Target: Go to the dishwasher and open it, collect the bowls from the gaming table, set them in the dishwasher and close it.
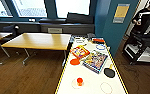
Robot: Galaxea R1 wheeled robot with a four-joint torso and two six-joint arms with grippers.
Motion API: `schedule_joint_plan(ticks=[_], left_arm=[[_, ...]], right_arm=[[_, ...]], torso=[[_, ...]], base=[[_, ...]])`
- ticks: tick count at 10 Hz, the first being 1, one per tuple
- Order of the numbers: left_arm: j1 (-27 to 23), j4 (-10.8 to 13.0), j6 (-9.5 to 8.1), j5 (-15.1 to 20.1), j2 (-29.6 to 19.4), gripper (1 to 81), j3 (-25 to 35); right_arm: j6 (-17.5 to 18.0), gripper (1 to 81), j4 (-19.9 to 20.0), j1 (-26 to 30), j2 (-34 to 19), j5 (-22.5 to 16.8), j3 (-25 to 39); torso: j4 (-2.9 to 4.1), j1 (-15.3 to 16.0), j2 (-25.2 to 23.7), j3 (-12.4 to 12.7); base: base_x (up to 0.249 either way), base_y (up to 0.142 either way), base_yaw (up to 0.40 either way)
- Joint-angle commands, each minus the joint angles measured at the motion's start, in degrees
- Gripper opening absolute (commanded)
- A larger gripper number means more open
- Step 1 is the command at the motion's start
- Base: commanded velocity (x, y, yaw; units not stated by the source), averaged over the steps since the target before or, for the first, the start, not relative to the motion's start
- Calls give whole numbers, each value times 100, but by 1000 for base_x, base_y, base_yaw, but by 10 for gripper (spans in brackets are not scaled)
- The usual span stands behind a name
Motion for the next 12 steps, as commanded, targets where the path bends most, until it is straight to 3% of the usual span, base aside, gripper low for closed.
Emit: schedule_joint_plan(ticks=[1, 3, 4, 9, 12], left_arm=[[-100, 38, 56, 348, -8, 811, -6], [-100, 47, 65, 348, -34, 811, -6], [-100, 47, 74, 357, -35, 811, -6], [-100, 39, 74, 383, -69, 811, -6], [-100, 38, 74, 374, -69, 811, -6]], right_arm=[[-863, 10, 1, -1818, 114, 1937, 281], [-872, 10, -394, -2942, 790, 3477, 72], [-864, 10, -562, -3165, 1168, 3745, -130], [-872, 10, -616, -3255, 2813, 3545, -1554], [-828, 10, -572, -3193, 3315, 3342, -2389]], torso=[[0, 0, 0, 0], [0, 0, 0, 2], [0, 0, 0, 2], [0, 0, 0, 2], [0, -2, 0, 5]], base=[[0, 0, 0], [0, 0, 0], [0, 0, 0], [0, 0, 0], [0, 0, 0]])
